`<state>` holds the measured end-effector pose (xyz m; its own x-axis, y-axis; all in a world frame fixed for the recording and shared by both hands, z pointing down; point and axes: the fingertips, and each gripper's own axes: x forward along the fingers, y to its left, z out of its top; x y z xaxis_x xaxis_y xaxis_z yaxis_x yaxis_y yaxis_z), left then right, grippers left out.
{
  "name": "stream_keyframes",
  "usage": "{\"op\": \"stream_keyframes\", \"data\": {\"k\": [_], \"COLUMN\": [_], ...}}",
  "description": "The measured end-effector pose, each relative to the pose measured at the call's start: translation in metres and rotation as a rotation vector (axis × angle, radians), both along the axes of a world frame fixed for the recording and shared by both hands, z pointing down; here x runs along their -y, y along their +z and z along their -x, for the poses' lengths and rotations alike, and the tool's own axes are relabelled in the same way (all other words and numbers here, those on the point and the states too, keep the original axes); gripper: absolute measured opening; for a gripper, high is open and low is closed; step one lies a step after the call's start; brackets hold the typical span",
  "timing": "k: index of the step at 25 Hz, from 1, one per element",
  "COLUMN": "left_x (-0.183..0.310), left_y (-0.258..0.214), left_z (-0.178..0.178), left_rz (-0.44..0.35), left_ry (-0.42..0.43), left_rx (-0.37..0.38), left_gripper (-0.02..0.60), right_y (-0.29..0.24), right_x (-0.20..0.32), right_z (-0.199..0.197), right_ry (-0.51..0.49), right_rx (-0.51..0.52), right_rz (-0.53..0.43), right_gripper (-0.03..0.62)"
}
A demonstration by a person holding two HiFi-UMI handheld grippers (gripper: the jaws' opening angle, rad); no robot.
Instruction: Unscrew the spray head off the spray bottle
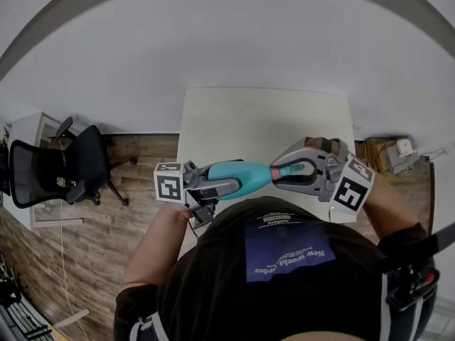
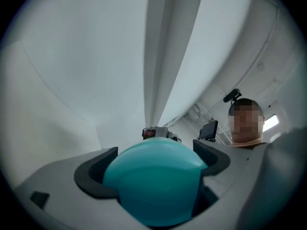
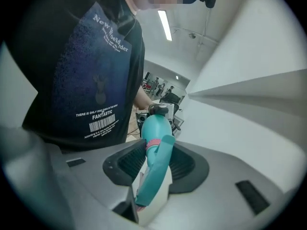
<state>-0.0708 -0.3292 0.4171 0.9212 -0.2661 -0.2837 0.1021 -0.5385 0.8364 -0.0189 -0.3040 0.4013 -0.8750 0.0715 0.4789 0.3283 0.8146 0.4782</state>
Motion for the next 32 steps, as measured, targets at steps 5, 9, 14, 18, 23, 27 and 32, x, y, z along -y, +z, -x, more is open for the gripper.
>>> {"op": "stream_keyframes", "data": {"k": [5, 9, 14, 18, 23, 27, 32], "left_x": [-0.003, -0.003, -0.005, -0.003, -0.001, -0.001, 0.000], "left_y": [-0.002, -0.007, -0.012, -0.015, -0.014, -0.019, -0.028], "left_z": [0.003, 0.004, 0.004, 0.007, 0.013, 0.015, 0.018], "left_rz": [-0.125, -0.198, -0.248, -0.294, -0.346, -0.394, -0.486], "left_ry": [-0.050, -0.075, -0.096, -0.114, -0.143, -0.175, -0.224], "left_rx": [0.043, 0.060, 0.058, 0.076, 0.112, 0.131, 0.172], "left_gripper": [0.502, 0.502, 0.502, 0.502, 0.502, 0.502, 0.502], "right_y": [0.001, -0.001, -0.006, -0.011, -0.019, -0.029, -0.059], "right_x": [0.001, 0.003, 0.003, 0.008, 0.011, 0.021, 0.043], "right_z": [0.002, 0.002, 0.001, 0.002, -0.001, -0.014, -0.034], "right_ry": [0.029, 0.041, 0.051, 0.070, 0.079, 0.139, 0.258], "right_rx": [0.014, 0.026, 0.039, 0.051, 0.070, 0.111, 0.316], "right_rz": [-0.016, -0.002, -0.003, 0.018, 0.057, 0.127, 0.498], "right_gripper": [0.127, 0.127, 0.129, 0.149, 0.172, 0.175, 0.175]}}
